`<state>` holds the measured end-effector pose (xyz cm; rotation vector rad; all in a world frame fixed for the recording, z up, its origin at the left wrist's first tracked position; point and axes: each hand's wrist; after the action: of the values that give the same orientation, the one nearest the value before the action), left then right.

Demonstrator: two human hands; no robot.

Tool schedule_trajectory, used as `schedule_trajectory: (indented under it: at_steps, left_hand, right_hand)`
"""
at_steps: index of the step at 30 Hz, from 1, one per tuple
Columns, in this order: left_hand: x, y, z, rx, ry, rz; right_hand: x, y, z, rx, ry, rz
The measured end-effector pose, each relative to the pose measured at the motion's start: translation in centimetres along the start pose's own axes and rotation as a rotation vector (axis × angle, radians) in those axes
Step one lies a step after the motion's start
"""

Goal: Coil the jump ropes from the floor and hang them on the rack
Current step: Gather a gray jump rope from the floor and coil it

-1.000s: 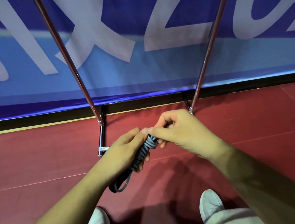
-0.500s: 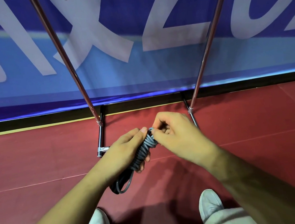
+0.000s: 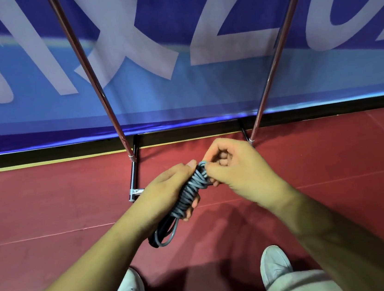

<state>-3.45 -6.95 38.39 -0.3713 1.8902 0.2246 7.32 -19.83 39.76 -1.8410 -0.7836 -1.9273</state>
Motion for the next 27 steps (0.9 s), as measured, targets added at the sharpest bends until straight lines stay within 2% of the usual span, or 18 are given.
schedule_trajectory:
  at_steps: [4,8,12,18,23,27]
  left_hand:
    - [0.3,0.8,0.1,0.055,-0.13,0.003]
    - [0.2,1.0,0.1,0.012,-0.17,-0.066]
    - [-0.1,0.9,0.3,-0.029,-0.13,-0.077]
    - [0.4,0.6,1.0,0.03,-0.065,-0.347]
    - [0.2,0.2,0.5,0.065,-0.054,-0.395]
    - [-0.2,0.0,0.2,0.122,0.053,-0.526]
  right_hand:
    - [0.4,0.3,0.5,-0.015,-0.095,0.191]
    - [0.3,0.9,0.9,0.05,-0.197,0.389]
    - [0.0,1.1,1.0,0.03,-0.22,0.465]
    - [0.2,1.9,1.2,0.011,-0.153,0.441]
    - [0.7,1.8,1.0,0.018,-0.117,0.408]
    - [0.9,1.6,0.9,0.103,-0.2,0.602]
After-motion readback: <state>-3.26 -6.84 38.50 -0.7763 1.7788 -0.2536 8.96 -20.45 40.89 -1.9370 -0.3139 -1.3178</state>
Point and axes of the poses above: each hand's wrist, its own z-axis towards the middle knuckle, its own y-axis out of the back of the hand, x = y × z, and after that the axes turned 7 degrees about -x, right-handed
